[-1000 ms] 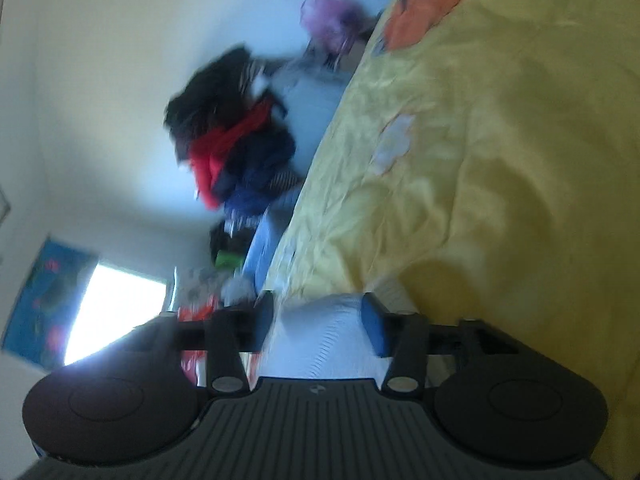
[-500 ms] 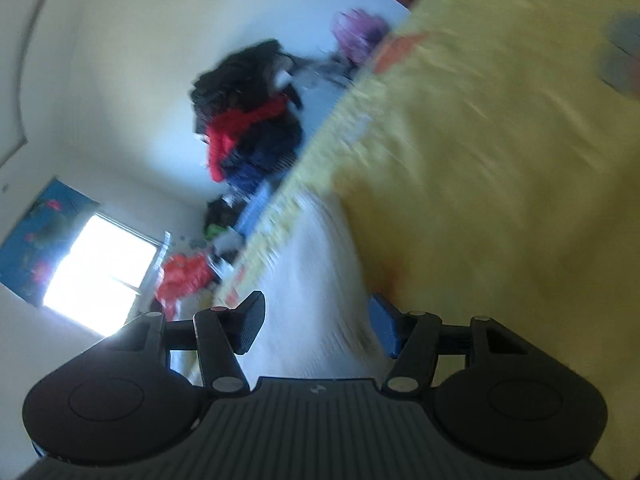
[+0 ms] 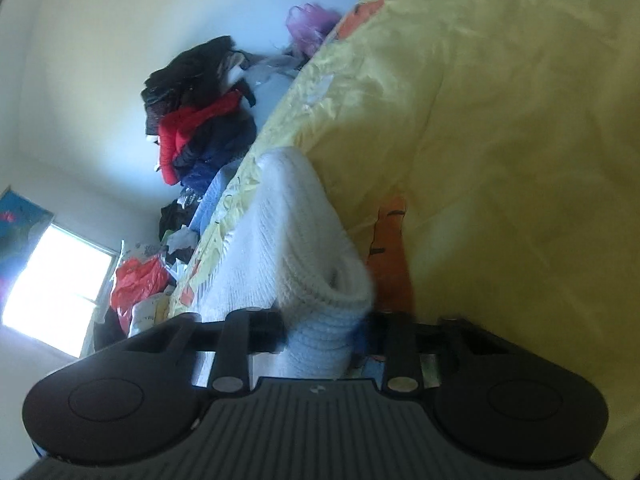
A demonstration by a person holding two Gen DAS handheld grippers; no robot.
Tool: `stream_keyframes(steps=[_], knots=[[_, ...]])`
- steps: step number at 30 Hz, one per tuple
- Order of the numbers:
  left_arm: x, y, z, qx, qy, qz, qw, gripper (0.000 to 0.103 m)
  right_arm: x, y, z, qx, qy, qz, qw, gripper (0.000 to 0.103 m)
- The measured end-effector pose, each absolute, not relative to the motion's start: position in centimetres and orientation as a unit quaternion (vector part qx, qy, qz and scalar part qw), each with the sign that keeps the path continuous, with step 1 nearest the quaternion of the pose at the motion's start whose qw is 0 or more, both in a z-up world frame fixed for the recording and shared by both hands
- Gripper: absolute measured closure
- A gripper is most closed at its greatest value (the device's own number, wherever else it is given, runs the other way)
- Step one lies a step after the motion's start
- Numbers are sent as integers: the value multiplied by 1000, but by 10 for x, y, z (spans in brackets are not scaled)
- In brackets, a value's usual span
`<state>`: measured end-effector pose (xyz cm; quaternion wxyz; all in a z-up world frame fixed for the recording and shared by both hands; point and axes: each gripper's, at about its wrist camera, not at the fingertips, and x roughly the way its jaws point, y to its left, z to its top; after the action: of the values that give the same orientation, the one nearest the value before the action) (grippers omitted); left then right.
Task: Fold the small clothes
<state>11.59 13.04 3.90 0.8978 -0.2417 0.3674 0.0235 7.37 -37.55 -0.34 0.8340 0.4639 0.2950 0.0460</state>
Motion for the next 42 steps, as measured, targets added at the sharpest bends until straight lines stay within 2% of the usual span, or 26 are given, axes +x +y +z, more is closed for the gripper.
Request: stream_keyframes(steps=[2,7,12,14,16,17,18,19,20,22,25,29,30,33,34,35,36,37,38,40,42], knots=[[107,130,53,-222,357,9,907,79,66,-375,7,457,284,57,841,75],[54,142,92,-213,335,-56,916,81,20,-379,47,433,267,116,853,77],[-9,155,69,-181,381,-69,904,80,-56,-404,38,433,309,120,838,77],[-22,157,48,-165,400,-64,899,72,-71,-405,25,415,342,107,836,71],[-32,164,44,-154,392,-73,904,64,-79,-406,17,398,367,73,838,57],[-35,168,51,-146,386,-78,908,59,-80,-410,20,393,360,67,844,51],[-39,174,59,-138,379,-79,912,55,-82,-416,32,381,339,55,859,41],[-43,179,70,-128,364,-79,919,44,-84,-422,44,366,314,45,875,34],[-46,184,82,-115,342,-76,930,27,-83,-426,58,349,288,41,891,31],[-45,189,106,-79,285,-54,954,8,-67,-427,83,305,263,56,914,28],[-13,171,120,-13,257,2,966,6,-18,-407,106,211,266,103,935,28],[55,118,100,92,298,8,950,7,59,-380,102,151,301,137,932,28],[67,106,95,108,307,0,945,7,75,-372,99,134,315,134,930,34],[97,79,79,133,324,-15,936,7,105,-354,86,86,352,136,922,35],[107,72,72,142,333,-17,932,9,112,-347,80,69,364,134,919,35],[116,68,65,148,343,-16,927,27,118,-340,73,59,377,130,915,35],[122,66,57,150,357,-14,922,48,118,-338,66,52,385,129,913,51],[131,66,50,150,377,-9,914,86,119,-336,61,50,388,131,911,85],[134,68,46,149,385,-1,911,92,122,-332,59,56,395,141,906,88],[134,73,49,138,377,-4,916,97,119,-334,63,67,380,150,910,88],[128,79,61,119,358,0,926,98,118,-335,78,82,349,152,921,89]])
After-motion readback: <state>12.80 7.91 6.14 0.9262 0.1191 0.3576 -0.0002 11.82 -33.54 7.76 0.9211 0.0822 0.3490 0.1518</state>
